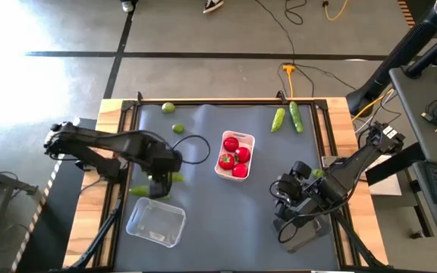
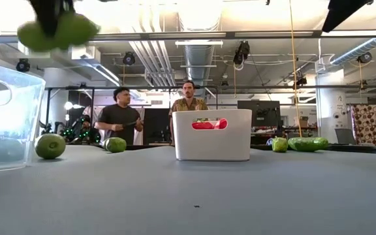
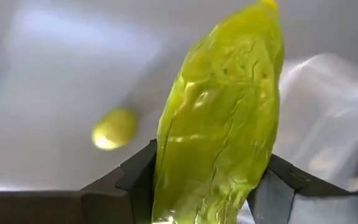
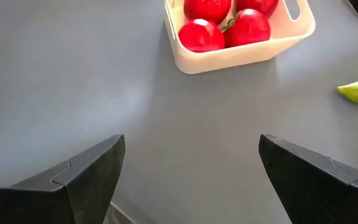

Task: Sort produce into baskets
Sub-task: Put the middle cucumber into the transparent bin, then put the bottom cucumber into the transparent bin

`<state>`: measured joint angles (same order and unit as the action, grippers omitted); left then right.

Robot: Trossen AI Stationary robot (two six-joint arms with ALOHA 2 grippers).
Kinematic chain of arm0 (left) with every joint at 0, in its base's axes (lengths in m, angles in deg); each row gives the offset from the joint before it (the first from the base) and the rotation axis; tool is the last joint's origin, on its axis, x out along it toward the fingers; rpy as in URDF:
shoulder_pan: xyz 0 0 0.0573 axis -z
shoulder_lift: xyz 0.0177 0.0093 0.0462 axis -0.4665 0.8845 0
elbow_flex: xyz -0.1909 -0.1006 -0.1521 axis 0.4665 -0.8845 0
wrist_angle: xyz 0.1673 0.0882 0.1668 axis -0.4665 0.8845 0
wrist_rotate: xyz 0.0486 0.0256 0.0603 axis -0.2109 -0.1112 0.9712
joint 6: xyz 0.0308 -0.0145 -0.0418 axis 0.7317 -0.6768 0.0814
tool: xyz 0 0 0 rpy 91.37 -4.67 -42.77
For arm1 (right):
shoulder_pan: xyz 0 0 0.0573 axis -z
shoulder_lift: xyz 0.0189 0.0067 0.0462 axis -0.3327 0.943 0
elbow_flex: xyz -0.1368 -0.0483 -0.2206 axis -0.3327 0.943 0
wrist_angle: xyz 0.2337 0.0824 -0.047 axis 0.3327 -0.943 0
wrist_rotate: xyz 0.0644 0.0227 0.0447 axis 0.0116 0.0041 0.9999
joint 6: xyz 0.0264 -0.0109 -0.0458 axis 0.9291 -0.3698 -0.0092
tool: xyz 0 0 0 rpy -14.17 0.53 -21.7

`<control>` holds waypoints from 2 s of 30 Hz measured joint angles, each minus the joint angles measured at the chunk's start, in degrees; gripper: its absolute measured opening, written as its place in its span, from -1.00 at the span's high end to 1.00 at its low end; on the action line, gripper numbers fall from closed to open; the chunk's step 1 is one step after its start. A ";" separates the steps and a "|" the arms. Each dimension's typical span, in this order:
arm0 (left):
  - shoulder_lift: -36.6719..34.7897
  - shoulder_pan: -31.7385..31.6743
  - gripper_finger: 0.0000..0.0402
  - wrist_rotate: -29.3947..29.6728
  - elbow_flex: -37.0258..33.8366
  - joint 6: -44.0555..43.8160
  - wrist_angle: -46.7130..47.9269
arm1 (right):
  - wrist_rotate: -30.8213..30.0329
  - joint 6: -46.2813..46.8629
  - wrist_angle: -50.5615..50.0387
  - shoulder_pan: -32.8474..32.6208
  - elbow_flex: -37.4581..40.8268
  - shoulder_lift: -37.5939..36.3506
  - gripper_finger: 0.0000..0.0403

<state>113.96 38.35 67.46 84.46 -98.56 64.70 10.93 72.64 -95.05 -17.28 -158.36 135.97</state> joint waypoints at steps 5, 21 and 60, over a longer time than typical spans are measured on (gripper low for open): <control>1.30 10.95 0.12 -0.03 8.13 -8.22 -0.02 | 0.08 1.40 0.21 -0.50 1.26 0.00 -0.81; 11.08 29.53 0.12 -0.01 6.36 -17.34 -1.42 | 3.31 -1.73 24.75 -3.80 -0.07 6.36 -0.81; 8.18 29.60 -0.26 3.07 -13.91 -15.04 -11.48 | 0.13 -9.52 4.24 1.14 -39.08 24.99 -0.81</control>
<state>122.14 67.94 70.53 70.55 -113.60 53.22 11.06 63.12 -90.81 -16.14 -197.44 160.96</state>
